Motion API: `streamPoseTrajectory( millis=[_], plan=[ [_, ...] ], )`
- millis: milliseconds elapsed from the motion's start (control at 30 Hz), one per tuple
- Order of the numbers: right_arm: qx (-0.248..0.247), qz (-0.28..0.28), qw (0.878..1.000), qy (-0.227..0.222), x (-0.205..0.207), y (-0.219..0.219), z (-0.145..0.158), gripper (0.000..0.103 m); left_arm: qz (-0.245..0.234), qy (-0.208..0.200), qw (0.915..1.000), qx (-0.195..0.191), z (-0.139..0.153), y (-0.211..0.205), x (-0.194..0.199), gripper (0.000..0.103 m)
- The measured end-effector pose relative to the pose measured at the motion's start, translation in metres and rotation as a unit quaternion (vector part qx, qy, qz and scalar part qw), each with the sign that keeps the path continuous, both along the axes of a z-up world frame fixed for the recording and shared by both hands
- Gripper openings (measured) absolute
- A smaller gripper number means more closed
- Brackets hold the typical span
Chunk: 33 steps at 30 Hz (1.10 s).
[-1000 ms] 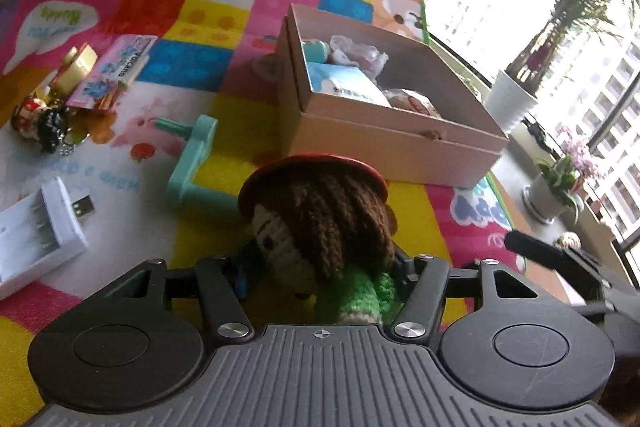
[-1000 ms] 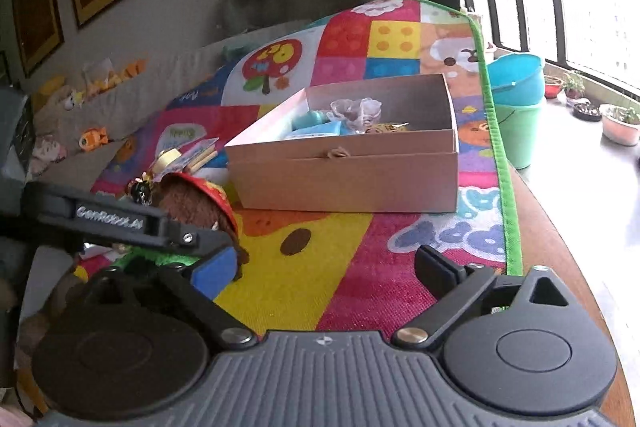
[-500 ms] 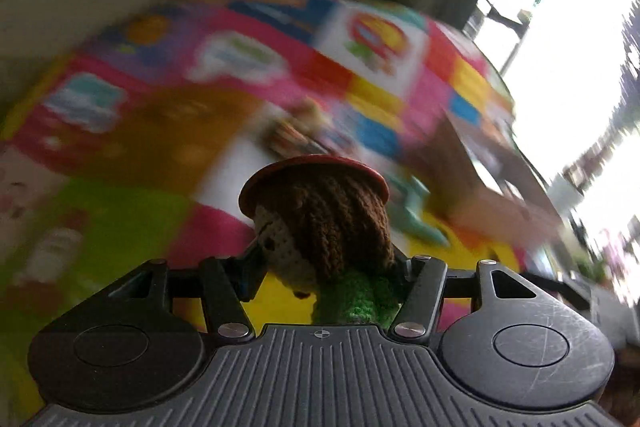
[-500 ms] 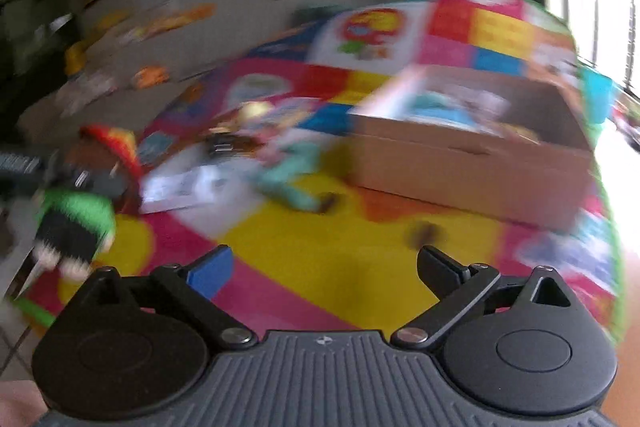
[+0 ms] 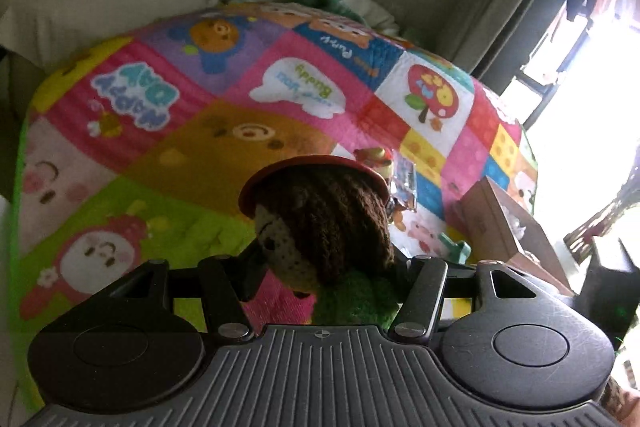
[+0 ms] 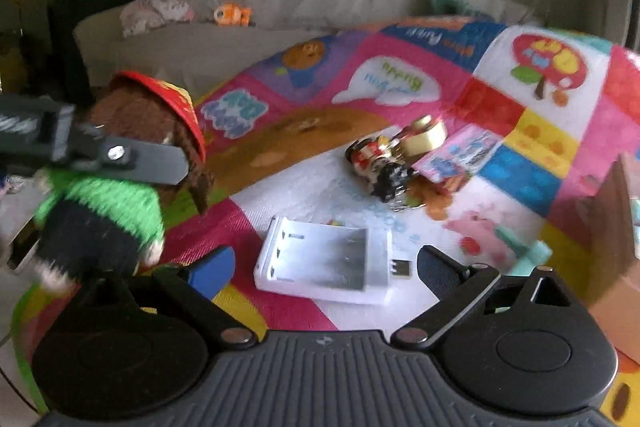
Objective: Organize objects
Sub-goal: 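Hold the doll with the left gripper while the right gripper grasps the white battery charger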
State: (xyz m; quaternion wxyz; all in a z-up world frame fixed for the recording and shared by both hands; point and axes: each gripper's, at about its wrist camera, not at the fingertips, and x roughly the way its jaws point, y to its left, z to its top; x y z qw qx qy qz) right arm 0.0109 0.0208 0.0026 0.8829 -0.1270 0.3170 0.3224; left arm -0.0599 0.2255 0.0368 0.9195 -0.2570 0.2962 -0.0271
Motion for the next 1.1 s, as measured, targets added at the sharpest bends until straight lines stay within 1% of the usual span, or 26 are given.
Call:
streamPoseTrajectory(
  millis=[33, 67, 133, 200, 333, 433, 500, 567, 600, 633, 667, 733, 767, 800, 833, 867, 900, 933, 1000, 1033, 1100],
  plan=[
    [-0.008, 0.004, 1.0, 0.005, 0.003, 0.004, -0.002, 0.083, -0.001, -0.001, 1.0, -0.004, -0.002, 0.001, -0.001, 0.063],
    [-0.017, 0.011, 1.0, 0.007, 0.005, 0.005, -0.003, 0.079, -0.003, 0.0, 1.0, -0.007, -0.003, 0.001, 0.0, 0.063],
    [-0.038, 0.022, 0.999, -0.007, 0.001, 0.004, -0.004, 0.079, -0.009, 0.001, 0.9999, -0.011, -0.005, 0.0, 0.001, 0.063],
    [-0.052, 0.038, 0.998, -0.015, -0.008, -0.006, -0.002, 0.079, -0.018, 0.001, 0.9997, -0.014, -0.005, -0.003, 0.001, 0.063],
    [-0.072, 0.075, 0.995, -0.005, -0.03, -0.05, 0.002, 0.079, -0.048, 0.006, 0.9985, -0.027, -0.007, -0.016, 0.006, 0.063],
    [-0.092, 0.078, 0.993, -0.003, -0.047, -0.089, 0.005, 0.079, -0.075, 0.013, 0.9966, -0.034, -0.01, -0.031, 0.014, 0.063],
    [-0.11, 0.067, 0.992, -0.019, -0.057, -0.112, 0.006, 0.079, -0.095, 0.017, 0.9947, -0.037, -0.013, -0.046, 0.019, 0.063],
    [-0.123, 0.047, 0.991, -0.029, -0.062, -0.137, 0.006, 0.082, -0.116, 0.022, 0.9923, -0.038, -0.014, -0.061, 0.023, 0.063],
    [-0.131, 0.031, 0.99, -0.035, -0.064, -0.149, 0.006, 0.086, -0.126, 0.023, 0.9911, -0.036, -0.014, -0.068, 0.025, 0.063],
    [-0.145, 0.008, 0.988, -0.048, -0.065, -0.161, 0.006, 0.086, -0.136, 0.025, 0.9899, -0.034, -0.014, -0.074, 0.026, 0.063],
    [-0.158, -0.01, 0.985, -0.063, -0.066, -0.169, 0.006, 0.086, -0.146, 0.026, 0.9884, -0.032, -0.015, -0.082, 0.026, 0.063],
    [-0.189, -0.06, 0.975, -0.101, -0.068, -0.188, 0.005, 0.086, -0.164, 0.03, 0.9856, -0.028, -0.016, -0.092, 0.025, 0.063],
    [-0.197, -0.082, 0.971, -0.11, -0.068, -0.197, 0.004, 0.086, -0.173, 0.033, 0.9839, -0.026, -0.017, -0.097, 0.025, 0.063],
    [-0.196, -0.098, 0.97, -0.11, -0.067, -0.205, 0.005, 0.086, -0.181, 0.037, 0.9825, -0.025, -0.017, -0.102, 0.024, 0.063],
    [-0.18, -0.113, 0.972, -0.097, -0.065, -0.214, 0.007, 0.087, -0.187, 0.041, 0.9812, -0.023, -0.018, -0.106, 0.025, 0.063],
    [-0.148, -0.125, 0.978, -0.071, -0.063, -0.224, 0.013, 0.087, -0.193, 0.045, 0.98, -0.02, -0.019, -0.11, 0.025, 0.063],
    [-0.113, -0.134, 0.983, -0.045, -0.058, -0.231, 0.018, 0.09, -0.196, 0.048, 0.9793, -0.018, -0.02, -0.113, 0.026, 0.063],
    [-0.064, -0.144, 0.987, -0.01, -0.054, -0.239, 0.023, 0.092, -0.198, 0.052, 0.9787, -0.016, -0.022, -0.116, 0.027, 0.063],
    [-0.003, -0.153, 0.988, 0.025, -0.048, -0.245, 0.027, 0.092, -0.199, 0.058, 0.9782, -0.013, -0.024, -0.119, 0.029, 0.063],
    [0.019, -0.158, 0.987, 0.036, -0.043, -0.245, 0.026, 0.092, -0.198, 0.062, 0.9781, -0.012, -0.025, -0.121, 0.03, 0.063],
    [0.038, -0.172, 0.983, 0.04, -0.036, -0.238, 0.022, 0.092, -0.199, 0.067, 0.9777, -0.006, -0.027, -0.124, 0.031, 0.063]
  ],
)
